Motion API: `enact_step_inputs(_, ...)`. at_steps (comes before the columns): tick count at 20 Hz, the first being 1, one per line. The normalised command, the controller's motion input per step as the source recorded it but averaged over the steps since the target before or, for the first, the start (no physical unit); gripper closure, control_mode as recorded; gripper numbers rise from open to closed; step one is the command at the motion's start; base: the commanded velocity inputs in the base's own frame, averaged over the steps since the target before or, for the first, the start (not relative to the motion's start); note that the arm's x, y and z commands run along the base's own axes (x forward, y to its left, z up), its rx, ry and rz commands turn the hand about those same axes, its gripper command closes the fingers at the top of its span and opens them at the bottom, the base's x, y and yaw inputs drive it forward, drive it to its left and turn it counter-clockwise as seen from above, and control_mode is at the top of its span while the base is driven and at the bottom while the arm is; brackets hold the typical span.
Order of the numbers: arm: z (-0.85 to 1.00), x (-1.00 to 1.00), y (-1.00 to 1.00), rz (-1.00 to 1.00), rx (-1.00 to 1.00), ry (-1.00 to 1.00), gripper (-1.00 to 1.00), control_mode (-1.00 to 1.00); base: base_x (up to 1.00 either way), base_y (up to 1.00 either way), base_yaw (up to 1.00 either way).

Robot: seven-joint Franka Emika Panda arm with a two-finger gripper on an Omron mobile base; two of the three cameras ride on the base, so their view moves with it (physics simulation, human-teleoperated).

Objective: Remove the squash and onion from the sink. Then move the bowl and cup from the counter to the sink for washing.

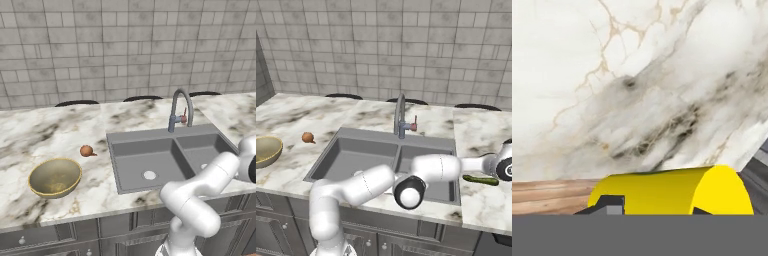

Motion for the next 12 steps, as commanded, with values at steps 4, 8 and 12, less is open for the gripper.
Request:
enact_step_inputs(4,0.46,0.00,0.24,0.00,0.18,-0.06,1.00,-1.00,0.00,0.00,0.00)
enact_step_inputs(8,0.43,0.00,0.32,0.00,0.16,-0.14,1.00,-1.00,0.00,0.00,0.00)
enact_step_inputs(12,0.40,0.00,0.32,0.00,0.14,-0.14,1.00,-1.00,0.00,0.00,0.00)
